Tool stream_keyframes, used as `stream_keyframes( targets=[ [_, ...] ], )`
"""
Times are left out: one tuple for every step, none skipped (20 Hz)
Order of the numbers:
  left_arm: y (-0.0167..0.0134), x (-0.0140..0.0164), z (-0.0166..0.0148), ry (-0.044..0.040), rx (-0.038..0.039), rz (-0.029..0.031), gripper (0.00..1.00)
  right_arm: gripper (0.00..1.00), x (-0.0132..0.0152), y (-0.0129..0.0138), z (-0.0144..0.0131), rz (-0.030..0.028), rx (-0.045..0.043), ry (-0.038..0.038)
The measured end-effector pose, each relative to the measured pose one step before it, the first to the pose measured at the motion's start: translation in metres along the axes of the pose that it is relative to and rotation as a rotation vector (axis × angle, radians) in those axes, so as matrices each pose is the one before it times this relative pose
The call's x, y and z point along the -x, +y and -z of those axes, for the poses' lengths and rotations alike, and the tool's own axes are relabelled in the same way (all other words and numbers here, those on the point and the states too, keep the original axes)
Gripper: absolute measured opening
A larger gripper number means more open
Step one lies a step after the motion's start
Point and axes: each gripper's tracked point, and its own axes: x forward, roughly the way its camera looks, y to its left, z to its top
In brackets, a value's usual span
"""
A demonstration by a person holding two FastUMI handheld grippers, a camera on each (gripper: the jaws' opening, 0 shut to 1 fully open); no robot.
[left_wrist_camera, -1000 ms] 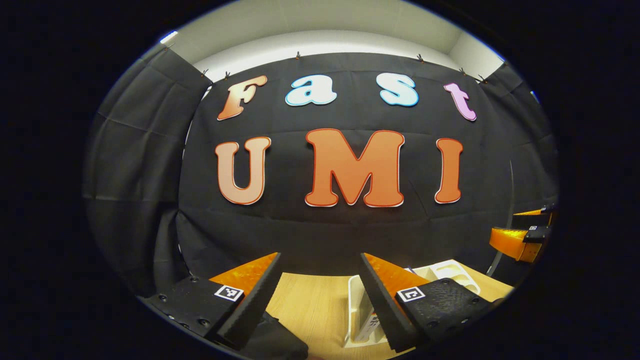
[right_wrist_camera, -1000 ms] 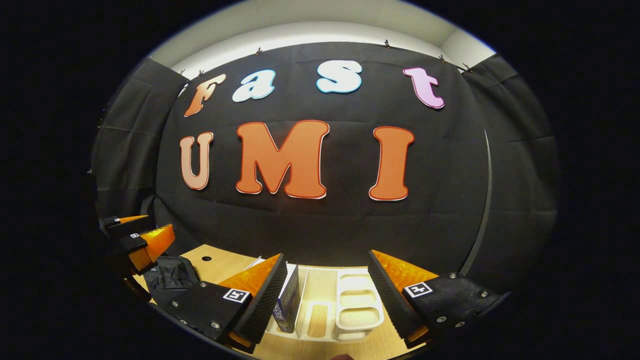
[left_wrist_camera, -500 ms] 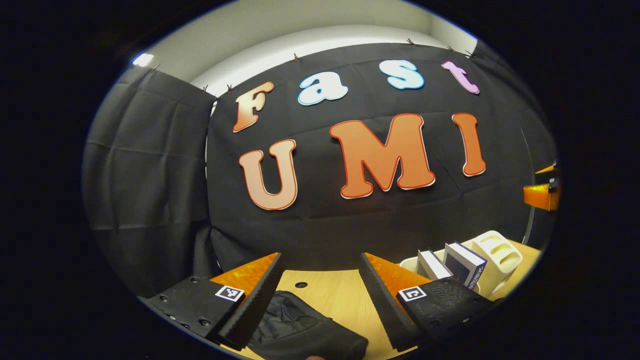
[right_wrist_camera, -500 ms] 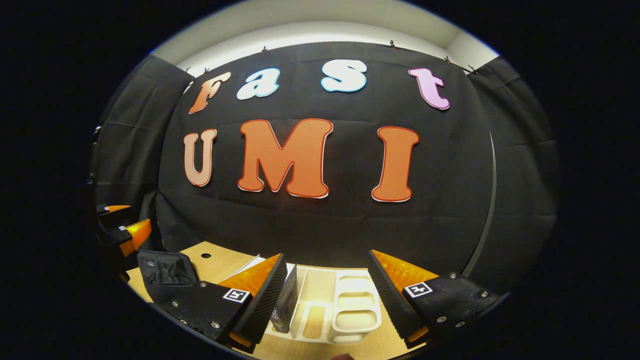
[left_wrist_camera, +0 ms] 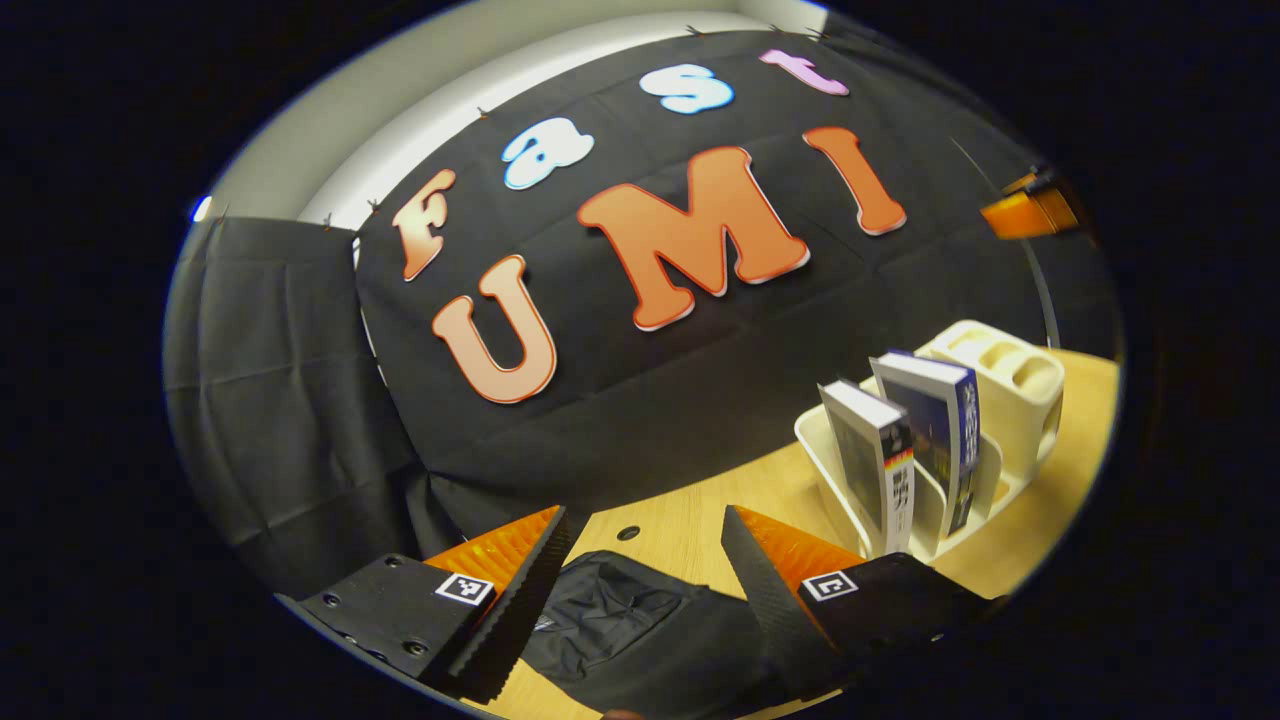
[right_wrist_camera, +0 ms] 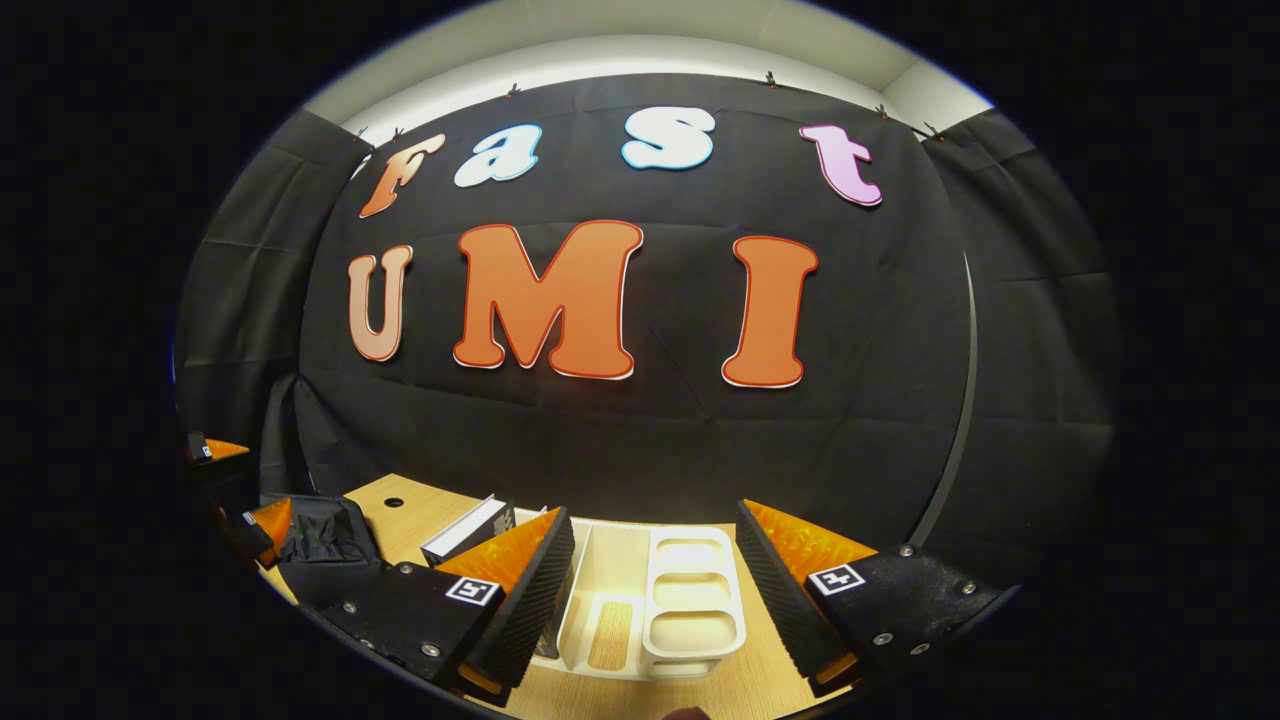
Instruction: Open the schoolbag, grab two books from the bookshelf and put them into the schoolbag.
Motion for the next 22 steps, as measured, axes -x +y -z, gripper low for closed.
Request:
stream_keyframes(
  targets=[
    [-0.00485, 0.00024, 0.0106, 0.01558, -0.03736, 0.01602, 0.96, 0.96, -0.00017, -0.00242, 0.00295, 0.00197, 0.00284, 0.00152],
    [-0.00588, 0.0001, 0.0113, 0.02423, -0.03774, 0.01317, 0.96, 0.96, -0.00047, -0.00054, 0.00166, 0.00141, 0.00261, 0.00373],
    [-0.00728, 0.0008, 0.01274, 0.02338, -0.03663, 0.01497, 0.96, 0.96, -0.00006, -0.00007, 0.00295, 0.00074, -0.00086, 0.00611],
    [-0.01393, 0.00552, 0.01573, 0.01424, -0.03237, 0.01324, 0.96, 0.96, -0.0006, -0.00062, 0.00276, 0.00095, -0.00184, 0.00699],
    [-0.01049, 0.00509, 0.0142, 0.0245, -0.03481, 0.01459, 0.96, 0.96, -0.00071, -0.00048, 0.00306, 0.00039, -0.00264, 0.00693],
    [-0.00917, 0.00223, 0.00953, 0.0181, -0.02676, 0.01543, 0.96, 0.96, -0.00013, 0.00009, 0.00183, -0.00098, -0.0017, 0.00589],
    [-0.00833, 0.00087, 0.00842, 0.01702, -0.02335, 0.01468, 0.96, 0.96, 0.0006, 0.00078, 0.00048, 0.00072, 0.00165, 0.00335],
    [-0.00812, -0.00277, 0.00884, 0.01716, -0.02002, 0.01636, 0.96, 0.96, -0.0004, -0.00013, 0.00047, 0.00033, 0.0019, 0.00134],
    [-0.00764, -0.00118, 0.00723, 0.0202, -0.02141, 0.01059, 0.96, 0.96, 0.00024, -0.00108, 0.00154, 0.00227, 0.00196, 0.00043],
    [-0.0049, 0.00312, 0.00994, 0.01845, -0.01889, 0.00972, 0.96, 0.96, -0.00001, -0.00016, 0.00138, 0.00214, 0.00114, 0.00147],
    [-0.00704, -0.00088, 0.00853, 0.01954, -0.02131, 0.0069, 0.96, 0.96, 0.00099, -0.00057, 0.00139, 0.00241, 0.00106, 0.003],
    [-0.00719, 0.00094, 0.00924, 0.02414, -0.01759, 0.01015, 0.96, 0.96, 0.0009, -0.00072, 0.00169, -0.00037, -0.00045, 0.00388],
    [-0.0068, 0.00002, 0.00873, 0.02665, -0.01794, 0.00974, 0.96, 0.96, -0.00078, -0.00133, 0.00155, -0.00002, 0.00096, 0.00226],
    [-0.00962, -0.00148, 0.0129, 0.02713, -0.01238, 0.00931, 0.96, 0.96, -0.00003, -0.00086, 0.00102, 0.00323, 0.00302, 0.00134],
    [-0.0066, -0.00094, 0.00806, 0.02708, -0.01406, 0.01358, 0.97, 0.96, 0.00044, -0.0003, 0.00147, 0.00158, 0.00227, 0.00199],
    [-0.00555, -0.00107, 0.00677, 0.01711, -0.01017, 0.00731, 0.97, 0.96, -0.00064, -0.00073, 0.00046, 0.00193, 0.00068, 0.00172],
    [-0.00727, -0.00208, 0.00608, 0.01644, -0.00695, 0.01093, 0.97, 0.96, 0.00002, -0.00212, 0.00156, 0.00092, -0.00053, 0.00184],
    [-0.00565, -0.00323, 0.00549, 0.01567, -0.0064, 0.00819, 0.97, 0.96, -0.00038, -0.00085, 0.00069, 0.00283, 0.00008, 0.00025],
    [-0.00358, -0.00162, 0.0048, 0.01502, -0.00915, 0.00019, 0.97, 0.96, -0.00104, -0.00044, 0.00024, 0.00126, -0.00062, 0.00209],
    [-0.00117, -0.00317, 0.00499, 0.01915, -0.01238, -0.00838, 0.97, 0.96, -0.00132, -0.00064, 0.00025, 0.00044, -0.00046, 0.00232],
    [0.00029, -0.00163, 0.00253, 0.01109, -0.00805, -0.0147, 0.97, 0.96, -0.00099, -0.00087, 0.00086, 0.00056, -0.0005, -0.0017],
    [0.0001, -0.0037, 0.00375, 0.02112, -0.0071, -0.00708, 0.98, 0.96, -0.00052, 0.00003, -0.00016, 0.00096, 0.00221, -0.00015]
  ],
)
